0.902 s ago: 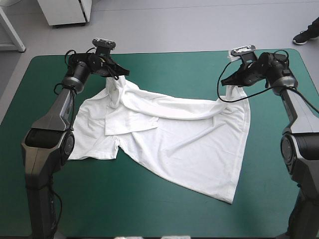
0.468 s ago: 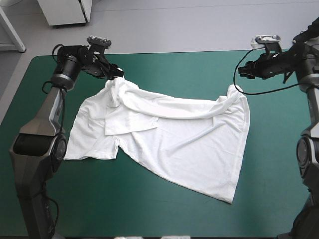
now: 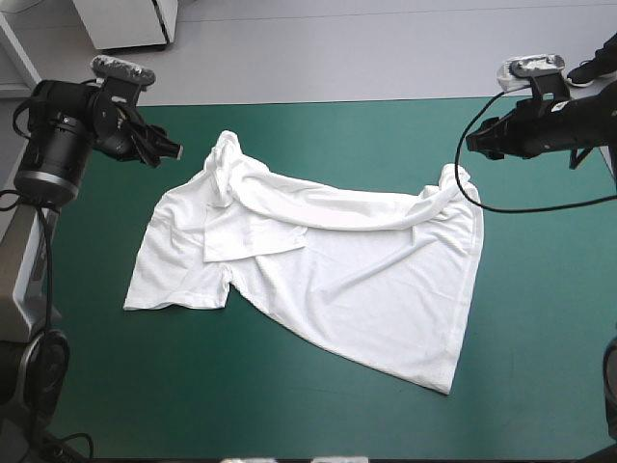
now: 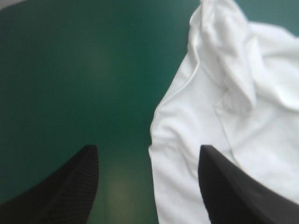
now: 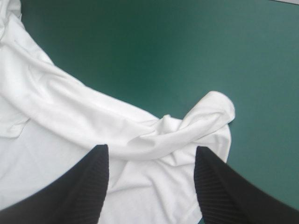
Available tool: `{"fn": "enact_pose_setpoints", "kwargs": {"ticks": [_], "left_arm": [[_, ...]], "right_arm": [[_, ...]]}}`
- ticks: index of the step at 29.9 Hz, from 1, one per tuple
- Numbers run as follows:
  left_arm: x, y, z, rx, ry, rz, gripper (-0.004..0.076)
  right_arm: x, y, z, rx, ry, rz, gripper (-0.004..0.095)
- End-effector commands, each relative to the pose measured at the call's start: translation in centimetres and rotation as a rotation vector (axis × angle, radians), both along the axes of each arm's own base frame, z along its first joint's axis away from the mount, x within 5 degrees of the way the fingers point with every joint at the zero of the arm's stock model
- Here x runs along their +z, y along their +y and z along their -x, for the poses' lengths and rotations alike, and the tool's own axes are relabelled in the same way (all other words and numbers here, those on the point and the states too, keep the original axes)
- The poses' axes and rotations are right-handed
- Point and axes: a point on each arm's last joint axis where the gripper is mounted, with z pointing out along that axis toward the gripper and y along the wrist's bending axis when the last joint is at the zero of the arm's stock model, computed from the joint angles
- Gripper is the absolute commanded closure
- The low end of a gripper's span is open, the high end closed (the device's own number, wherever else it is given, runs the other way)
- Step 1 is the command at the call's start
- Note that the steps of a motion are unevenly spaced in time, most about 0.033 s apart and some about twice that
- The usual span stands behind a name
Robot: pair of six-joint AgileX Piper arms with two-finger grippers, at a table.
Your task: Fold the cloth
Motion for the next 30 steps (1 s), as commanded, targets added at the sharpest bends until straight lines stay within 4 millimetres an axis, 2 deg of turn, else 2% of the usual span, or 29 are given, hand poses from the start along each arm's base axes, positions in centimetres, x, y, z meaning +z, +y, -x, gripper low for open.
{"fn": "enact_pose_setpoints", "kwargs": {"ticks": [1,5,10,15,20,30], "left_arm": [[-0.2,0.9,1.8,0.034,-0.010,-0.019,0.0269],[-2.3,1.1,2.0,0.036,0.052,-0.029,0.0269],[-3.6,1.2,0.9,0.032,0.071,-0.028,0.0269],[-5.6,2.6,-0.6,0.073,0.113,-0.006,0.0268],[-8.3,3.3,-2.2,0.074,0.184,0.064,0.0268],[-13.0,3.1,-5.8,0.057,0.266,0.067,0.0268]], "right_arm": [[1.9,1.1,3.2,0.018,-0.073,0.023,0.0381],[0.6,2.3,5.2,0.035,-0.011,0.105,0.0381],[-1.0,3.8,7.6,0.065,0.048,0.172,0.0381],[-0.8,4.8,9.4,0.097,0.018,0.166,0.0381],[-0.6,5.4,9.8,0.119,0.005,0.165,0.0381],[-0.5,5.6,9.5,0.114,-0.012,0.156,0.0381]]}}
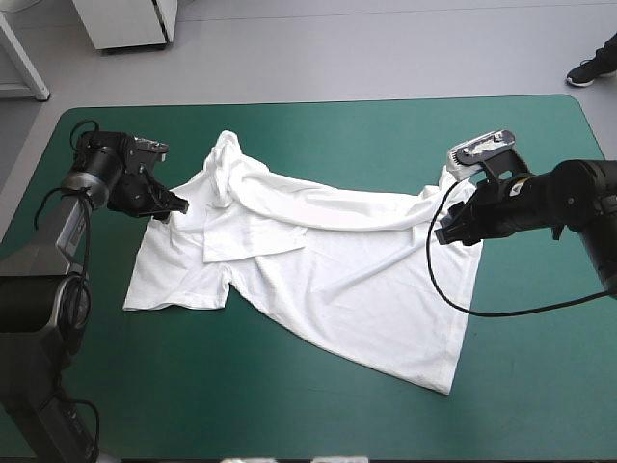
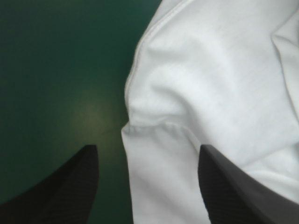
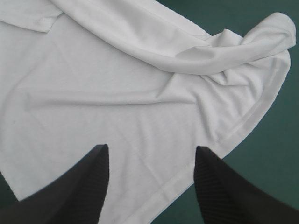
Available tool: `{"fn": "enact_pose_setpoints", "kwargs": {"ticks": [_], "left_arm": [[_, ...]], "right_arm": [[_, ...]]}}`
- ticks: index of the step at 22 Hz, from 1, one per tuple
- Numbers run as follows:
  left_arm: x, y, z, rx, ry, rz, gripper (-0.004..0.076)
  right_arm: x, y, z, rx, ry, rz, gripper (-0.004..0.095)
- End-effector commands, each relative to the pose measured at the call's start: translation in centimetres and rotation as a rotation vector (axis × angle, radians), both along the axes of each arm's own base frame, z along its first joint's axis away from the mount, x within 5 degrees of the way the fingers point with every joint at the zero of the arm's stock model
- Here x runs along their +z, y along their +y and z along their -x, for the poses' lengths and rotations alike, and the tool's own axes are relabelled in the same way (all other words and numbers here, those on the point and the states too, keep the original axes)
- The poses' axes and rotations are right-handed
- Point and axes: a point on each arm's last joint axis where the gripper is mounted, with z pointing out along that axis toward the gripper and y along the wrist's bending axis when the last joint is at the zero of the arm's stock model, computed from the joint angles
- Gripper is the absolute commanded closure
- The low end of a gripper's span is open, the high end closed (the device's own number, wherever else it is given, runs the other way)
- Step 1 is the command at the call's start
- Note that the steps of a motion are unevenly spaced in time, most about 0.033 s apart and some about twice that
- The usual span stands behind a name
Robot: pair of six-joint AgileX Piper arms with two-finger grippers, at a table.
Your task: Fold the cloth
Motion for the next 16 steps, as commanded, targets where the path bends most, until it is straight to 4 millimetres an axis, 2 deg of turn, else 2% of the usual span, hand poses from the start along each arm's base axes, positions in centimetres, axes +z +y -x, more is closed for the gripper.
{"fn": "enact_pose_setpoints", "kwargs": {"ticks": [1,9,11,12,13,14,16], "left_arm": [[2.2,-0.2,-0.8,0.003,-0.092,0.018,0.0268],[-0.7,-0.6,-2.1,0.011,-0.010,0.072,0.0269],[-0.7,-0.6,-2.1,0.004,-0.009,0.077,0.0352],[-0.7,-0.7,-2.1,0.005,-0.004,0.082,0.0498],[-0.7,-0.7,-2.0,0.008,0.000,0.087,0.0578],[-0.7,-0.8,-2.0,0.010,0.008,0.094,0.0733],[-0.8,-0.8,-1.9,0.022,0.012,0.096,0.0733]], "right_arm": [[1.7,0.0,0.4,-0.011,-0.096,-0.029,0.0381],[1.8,0.0,0.3,-0.013,-0.105,-0.035,0.0381],[1.8,0.0,0.3,-0.014,-0.108,-0.036,0.0384],[1.9,0.0,0.3,-0.015,-0.112,-0.037,0.0394],[1.9,0.0,0.3,-0.016,-0.114,-0.037,0.0396],[1.9,0.0,0.3,-0.017,-0.118,-0.038,0.0397],[1.9,0.0,0.3,-0.017,-0.118,-0.038,0.0399]]}}
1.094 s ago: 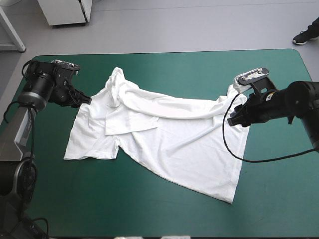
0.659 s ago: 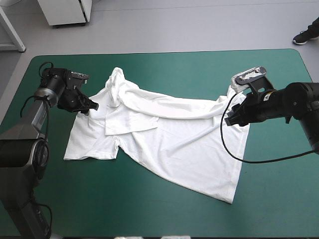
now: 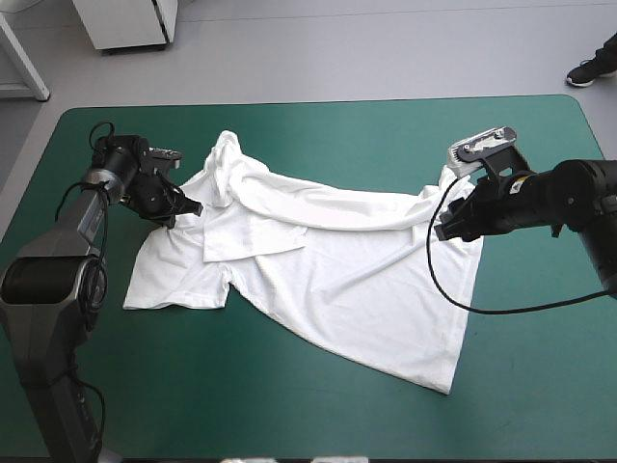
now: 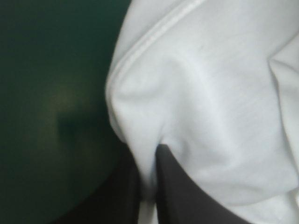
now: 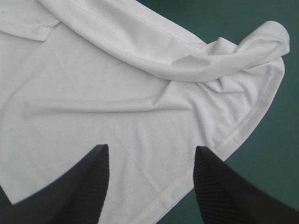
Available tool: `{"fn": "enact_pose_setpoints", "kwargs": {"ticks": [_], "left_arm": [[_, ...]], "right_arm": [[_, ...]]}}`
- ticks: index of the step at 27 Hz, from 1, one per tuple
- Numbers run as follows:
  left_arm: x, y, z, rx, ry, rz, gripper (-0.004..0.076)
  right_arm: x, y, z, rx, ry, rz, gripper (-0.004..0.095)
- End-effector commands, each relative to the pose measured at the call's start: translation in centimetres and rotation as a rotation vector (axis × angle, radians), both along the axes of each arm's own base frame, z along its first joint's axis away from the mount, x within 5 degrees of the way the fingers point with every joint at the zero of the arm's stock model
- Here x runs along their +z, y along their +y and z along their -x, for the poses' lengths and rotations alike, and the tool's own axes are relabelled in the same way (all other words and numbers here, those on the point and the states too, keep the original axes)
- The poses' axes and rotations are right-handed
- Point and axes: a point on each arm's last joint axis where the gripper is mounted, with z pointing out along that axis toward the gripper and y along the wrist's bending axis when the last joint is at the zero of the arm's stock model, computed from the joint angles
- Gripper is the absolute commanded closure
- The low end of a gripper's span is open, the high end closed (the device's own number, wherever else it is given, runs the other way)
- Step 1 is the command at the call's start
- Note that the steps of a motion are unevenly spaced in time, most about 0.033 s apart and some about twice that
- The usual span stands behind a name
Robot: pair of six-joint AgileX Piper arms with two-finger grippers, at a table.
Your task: Fold the cloth
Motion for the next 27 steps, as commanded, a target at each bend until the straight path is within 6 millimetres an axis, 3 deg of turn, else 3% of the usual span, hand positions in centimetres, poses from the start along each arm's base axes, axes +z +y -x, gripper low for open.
{"fn": "enact_pose_setpoints", "kwargs": {"ticks": [1,5,16,22,27], "left_arm": [[2.9,0.0,0.3,0.017,-0.072,0.007,0.0733],[4.0,1.6,0.6,0.093,-0.097,-0.064,0.0733],[8.7,11.4,0.4,0.326,-0.306,-0.249,0.0733],[11.6,15.8,0.5,0.426,-0.434,-0.283,0.0733],[11.7,17.6,0.2,0.483,-0.460,-0.227,0.0733]], "right_arm": [[1.8,0.0,0.5,-0.011,-0.091,-0.036,0.0399],[1.8,0.0,0.5,-0.016,-0.088,-0.045,0.0399],[2.0,0.5,0.4,-0.011,-0.102,-0.095,0.0399],[1.9,2.4,0.9,0.069,-0.109,-0.050,0.0399],[1.5,4.2,1.3,0.138,-0.094,-0.043,0.0399]]}}
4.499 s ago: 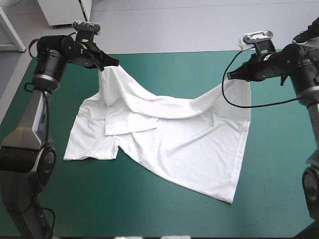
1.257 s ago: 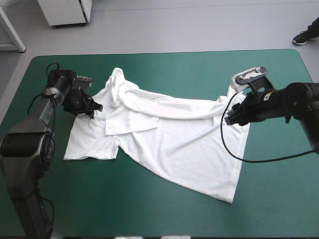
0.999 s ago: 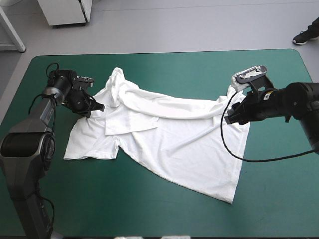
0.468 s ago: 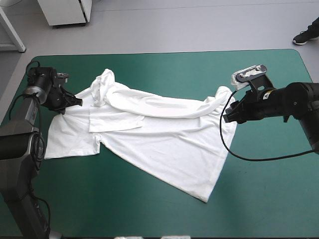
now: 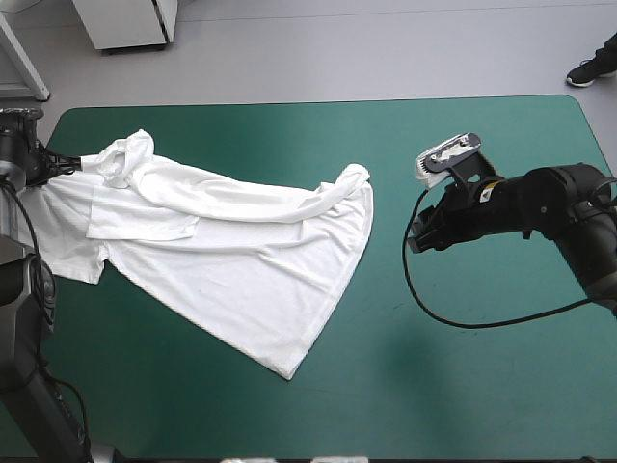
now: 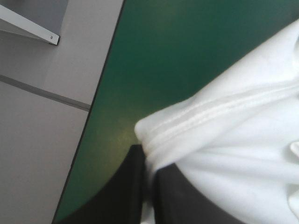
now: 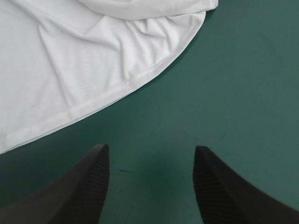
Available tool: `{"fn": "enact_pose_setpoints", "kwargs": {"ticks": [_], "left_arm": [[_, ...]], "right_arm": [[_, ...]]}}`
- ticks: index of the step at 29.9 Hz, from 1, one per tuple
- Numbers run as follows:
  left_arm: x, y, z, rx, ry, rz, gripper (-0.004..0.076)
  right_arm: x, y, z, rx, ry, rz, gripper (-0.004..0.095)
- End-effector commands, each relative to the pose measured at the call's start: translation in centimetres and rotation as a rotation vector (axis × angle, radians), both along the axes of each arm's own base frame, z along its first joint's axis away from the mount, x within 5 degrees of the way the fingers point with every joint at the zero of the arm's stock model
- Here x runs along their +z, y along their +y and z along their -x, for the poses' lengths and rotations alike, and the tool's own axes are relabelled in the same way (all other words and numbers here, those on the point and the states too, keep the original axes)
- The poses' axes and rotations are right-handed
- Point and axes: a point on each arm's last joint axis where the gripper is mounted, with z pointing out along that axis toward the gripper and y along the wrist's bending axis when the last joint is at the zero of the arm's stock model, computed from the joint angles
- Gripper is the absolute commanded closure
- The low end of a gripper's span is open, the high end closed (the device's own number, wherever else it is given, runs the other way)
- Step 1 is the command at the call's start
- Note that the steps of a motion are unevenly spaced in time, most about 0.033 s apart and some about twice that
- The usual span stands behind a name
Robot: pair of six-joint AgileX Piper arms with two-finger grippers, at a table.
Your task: Fold the cloth
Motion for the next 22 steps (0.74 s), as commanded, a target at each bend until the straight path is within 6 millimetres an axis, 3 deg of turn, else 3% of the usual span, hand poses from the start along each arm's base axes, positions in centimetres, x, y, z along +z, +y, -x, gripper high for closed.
{"fn": "enact_pose_setpoints", "kwargs": {"ticks": [1,5,9,13,16,22], "left_arm": [[3.7,0.3,0.5,0.013,-0.140,-0.011,0.0732],[3.5,-0.1,0.5,-0.029,-0.113,0.009,0.0691],[3.4,-0.9,1.0,-0.065,-0.062,0.087,0.0451],[4.8,-2.1,2.0,-0.073,-0.070,0.173,0.0239],[7.9,-4.5,3.3,-0.190,-0.125,0.214,0.0217],[14.1,-11.8,8.2,-0.466,-0.197,0.219,0.0220]], "right_arm": [[1.3,0.8,0.4,0.022,-0.069,-0.029,0.0398],[1.3,1.0,0.5,0.033,-0.066,-0.029,0.0399],[1.3,1.1,0.6,0.037,-0.060,-0.027,0.0400],[1.2,1.1,0.6,0.038,-0.058,-0.026,0.0400],[1.3,1.1,0.6,0.038,-0.060,-0.027,0.0399],[1.3,1.1,0.6,0.036,-0.063,-0.028,0.0400]]}}
